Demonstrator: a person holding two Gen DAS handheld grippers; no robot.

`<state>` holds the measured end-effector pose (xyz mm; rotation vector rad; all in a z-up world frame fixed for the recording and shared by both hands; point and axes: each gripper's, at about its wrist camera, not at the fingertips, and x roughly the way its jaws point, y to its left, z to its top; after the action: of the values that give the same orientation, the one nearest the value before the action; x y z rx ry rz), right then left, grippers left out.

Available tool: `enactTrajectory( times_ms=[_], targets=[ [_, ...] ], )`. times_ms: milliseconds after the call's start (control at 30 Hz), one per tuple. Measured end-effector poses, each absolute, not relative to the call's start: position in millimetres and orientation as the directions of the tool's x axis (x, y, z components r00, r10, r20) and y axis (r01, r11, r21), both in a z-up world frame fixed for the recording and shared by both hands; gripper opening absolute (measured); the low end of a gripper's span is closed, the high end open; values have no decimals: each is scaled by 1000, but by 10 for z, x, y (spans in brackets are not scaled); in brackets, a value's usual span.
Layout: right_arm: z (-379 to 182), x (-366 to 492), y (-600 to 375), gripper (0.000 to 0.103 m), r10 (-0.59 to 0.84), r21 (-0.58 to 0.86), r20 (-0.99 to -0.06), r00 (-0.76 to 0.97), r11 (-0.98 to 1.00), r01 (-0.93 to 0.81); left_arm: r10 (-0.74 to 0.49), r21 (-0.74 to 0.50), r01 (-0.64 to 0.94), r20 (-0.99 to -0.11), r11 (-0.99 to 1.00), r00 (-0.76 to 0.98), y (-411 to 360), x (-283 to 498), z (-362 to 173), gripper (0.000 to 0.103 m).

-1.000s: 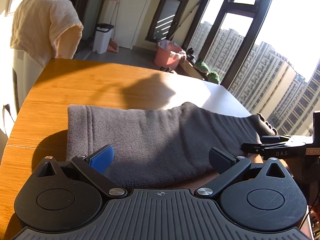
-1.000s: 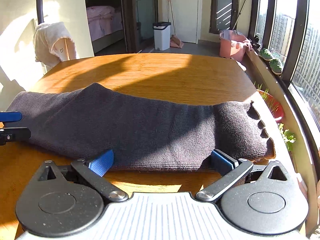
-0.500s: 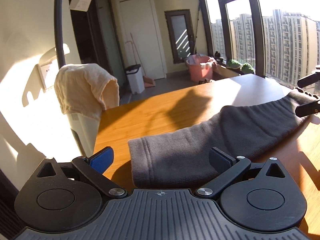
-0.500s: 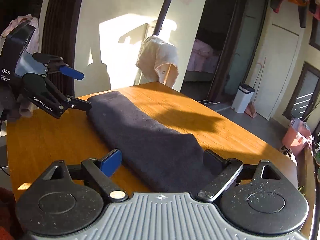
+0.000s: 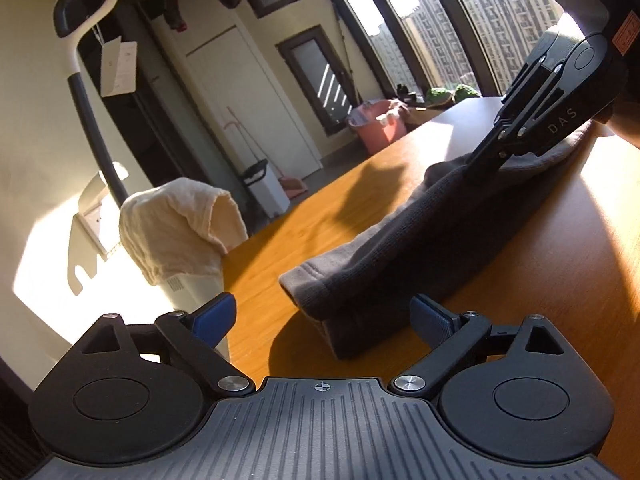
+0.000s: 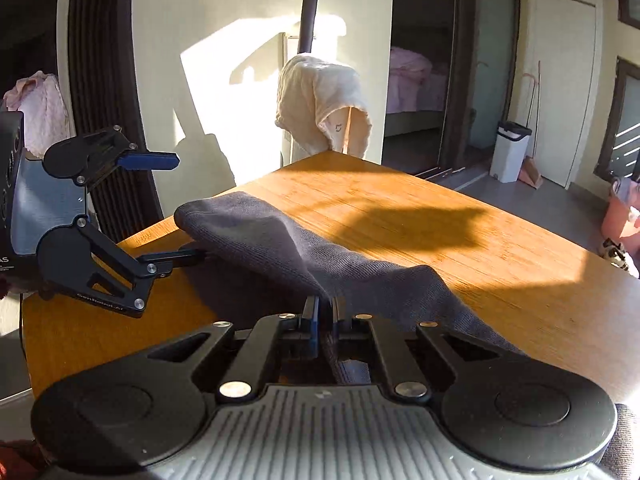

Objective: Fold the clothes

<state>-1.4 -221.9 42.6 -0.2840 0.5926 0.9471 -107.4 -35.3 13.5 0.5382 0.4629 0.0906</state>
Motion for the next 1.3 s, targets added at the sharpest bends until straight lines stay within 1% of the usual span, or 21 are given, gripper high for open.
enactTrajectory(
  times_ms=[100, 133, 167, 200, 233, 300, 400, 467, 533, 567, 600, 767, 833, 867, 933, 967, 1067, 1133, 1200, 1233, 1300],
  targets=[
    [470, -8, -2411, 12, 642, 17, -582, 499, 623, -782, 218, 533, 28, -393, 846, 893, -386, -795, 64, 97],
    [501, -11, -2579, 19, 613, 9, -573, 544, 668, -744, 218, 537, 37, -403, 843, 889, -402, -709, 35, 94],
    [516, -24, -2776, 29, 569, -4, -564, 598, 723, -691, 217, 542, 50, -417, 839, 883, -419, -618, 3, 83],
    [532, -38, -2973, 34, 520, -16, -555, 649, 774, -633, 215, 544, 62, -430, 837, 877, -431, -562, -17, 74],
    [517, -44, -3176, 40, 462, -27, -549, 697, 823, -567, 209, 542, 71, -437, 838, 875, -436, -549, -22, 71],
    [471, -44, -3576, 41, 346, -35, -545, 764, 901, -432, 194, 530, 82, -444, 844, 875, -437, -557, -16, 59],
    [369, 43, -4016, 44, 267, 49, -569, 778, 955, -292, 174, 490, 79, -450, 868, 876, -420, -621, 38, 43],
    [271, 144, -4190, 45, 272, 132, -590, 760, 961, -242, 163, 466, 77, -454, 882, 876, -421, -650, 73, 40],
    [195, 284, -4223, 44, 316, 207, -610, 727, 949, -238, 153, 446, 79, -460, 892, 875, -438, -652, 112, 40],
    [170, 337, -4209, 23, 351, 235, -616, 705, 936, -262, 152, 438, 78, -467, 896, 871, -447, -629, 126, 40],
    [168, 362, -4180, 11, 385, 259, -615, 688, 923, -285, 151, 433, 79, -473, 898, 868, -451, -602, 134, 40],
    [511, 911, -4054, 10, 429, 285, -538, 725, 902, -323, 142, 394, 75, -495, 916, 857, -435, -396, 256, 27],
    [649, 1222, -3928, 15, 336, 205, -502, 797, 941, -269, 168, 379, 27, -472, 925, 865, -368, -209, 392, 29],
    [699, 1296, -3840, 21, 281, 148, -480, 831, 960, -239, 198, 378, -15, -450, 926, 871, -318, -69, 462, 32],
    [783, 1362, -3690, 23, 224, 59, -436, 872, 974, -221, 283, 393, -115, -404, 912, 870, -208, 205, 539, 46],
    [802, 1319, -3650, 30, 249, 50, -425, 870, 966, -253, 336, 403, -174, -377, 898, 863, -140, 342, 563, 55],
    [721, 1081, -3602, 50, 366, 77, -464, 807, 924, -374, 362, 330, -236, -399, 914, 843, 31, 370, 630, 53],
    [600, 921, -3584, 51, 446, 118, -524, 726, 882, -457, 365, 271, -269, -423, 924, 829, 142, 357, 675, 61],
    [401, 779, -3511, 52, 471, 147, -602, 645, 859, -490, 234, 117, -203, -513, 972, 826, 212, 224, 663, 80],
    [316, 742, -3479, 52, 473, 160, -632, 613, 855, -494, 130, 12, -150, -567, 989, 813, 230, 155, 614, 83],
    [100, 706, -3399, 52, 481, 205, -689, 542, 847, -491, 15, -107, -109, -641, 988, 768, 222, 99, 447, 85]
  ],
)
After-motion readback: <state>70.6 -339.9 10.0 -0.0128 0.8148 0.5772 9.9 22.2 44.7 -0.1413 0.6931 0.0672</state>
